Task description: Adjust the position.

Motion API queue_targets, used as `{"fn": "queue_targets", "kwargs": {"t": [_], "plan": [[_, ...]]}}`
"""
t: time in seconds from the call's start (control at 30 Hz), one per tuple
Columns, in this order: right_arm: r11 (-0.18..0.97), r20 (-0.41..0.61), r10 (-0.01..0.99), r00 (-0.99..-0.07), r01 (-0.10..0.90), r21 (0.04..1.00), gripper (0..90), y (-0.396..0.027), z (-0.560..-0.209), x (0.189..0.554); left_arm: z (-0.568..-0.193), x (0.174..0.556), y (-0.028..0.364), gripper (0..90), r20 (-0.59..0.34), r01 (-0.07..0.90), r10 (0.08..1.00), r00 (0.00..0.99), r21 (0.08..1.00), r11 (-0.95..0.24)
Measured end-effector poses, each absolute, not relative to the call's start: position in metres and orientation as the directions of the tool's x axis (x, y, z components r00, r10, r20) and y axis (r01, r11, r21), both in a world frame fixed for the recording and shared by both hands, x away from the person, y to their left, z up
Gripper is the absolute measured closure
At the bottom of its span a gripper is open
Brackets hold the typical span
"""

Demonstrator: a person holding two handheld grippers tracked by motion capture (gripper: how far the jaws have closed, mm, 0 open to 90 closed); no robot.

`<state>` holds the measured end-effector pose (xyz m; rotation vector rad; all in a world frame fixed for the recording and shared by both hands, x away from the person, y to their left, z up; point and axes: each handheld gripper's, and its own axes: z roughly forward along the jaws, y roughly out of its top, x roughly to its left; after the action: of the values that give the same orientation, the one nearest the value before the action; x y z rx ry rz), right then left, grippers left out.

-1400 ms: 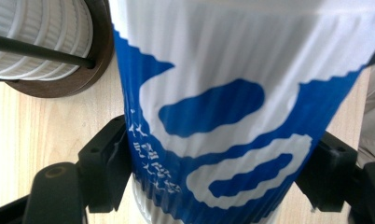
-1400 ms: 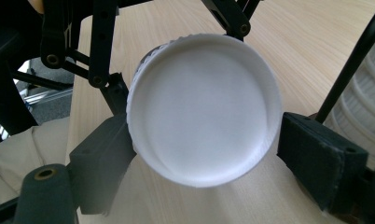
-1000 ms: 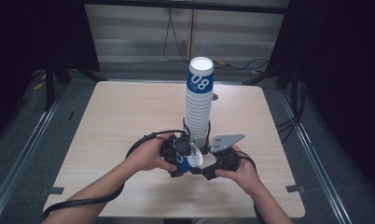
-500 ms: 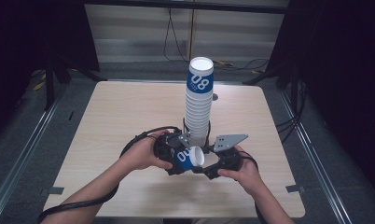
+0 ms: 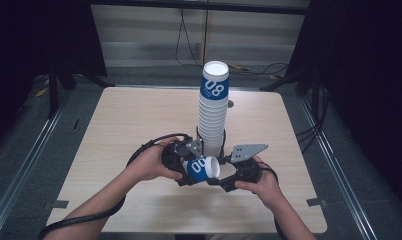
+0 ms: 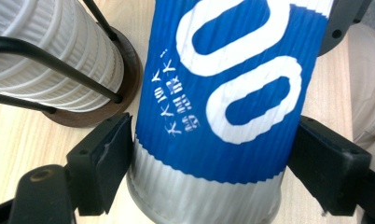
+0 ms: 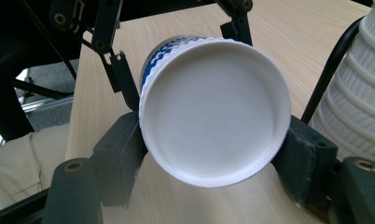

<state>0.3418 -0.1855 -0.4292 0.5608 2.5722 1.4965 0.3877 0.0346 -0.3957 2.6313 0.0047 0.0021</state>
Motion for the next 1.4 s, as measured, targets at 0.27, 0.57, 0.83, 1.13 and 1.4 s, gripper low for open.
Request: {"fn": "queue_targets", "kwargs": {"t": [0.27,0.57,0.83,1.13,1.4], "plan": [[0.474,0.069,0.395,-0.916,0.267,0.839,29.5,-0.191,-0.435,0.343,-0.394,0.392,0.044,17.2,0.013,0.053,0.066,0.998,0.454,-0.890],[0.469,0.072,0.398,-0.915,0.271,0.841,29.5,-0.192,-0.434,0.343,-0.395,0.392,0.055,17.1,-0.012,0.097,0.104,0.994,0.481,-0.871],[0.454,0.083,0.408,-0.909,0.281,0.845,29.4,-0.197,-0.434,0.343,-0.395,0.393,0.065,16.6,-0.043,0.134,0.130,0.991,0.522,-0.842],[0.425,0.104,0.418,-0.903,0.296,0.856,29.3,-0.200,-0.433,0.343,-0.405,0.395,0.076,16.5,-0.103,0.214,0.190,0.976,0.584,-0.783],[0.416,0.110,0.421,-0.900,0.300,0.859,29.3,-0.202,-0.434,0.344,-0.413,0.397,0.084,16.4,-0.145,0.247,0.201,0.969,0.630,-0.736]]}}
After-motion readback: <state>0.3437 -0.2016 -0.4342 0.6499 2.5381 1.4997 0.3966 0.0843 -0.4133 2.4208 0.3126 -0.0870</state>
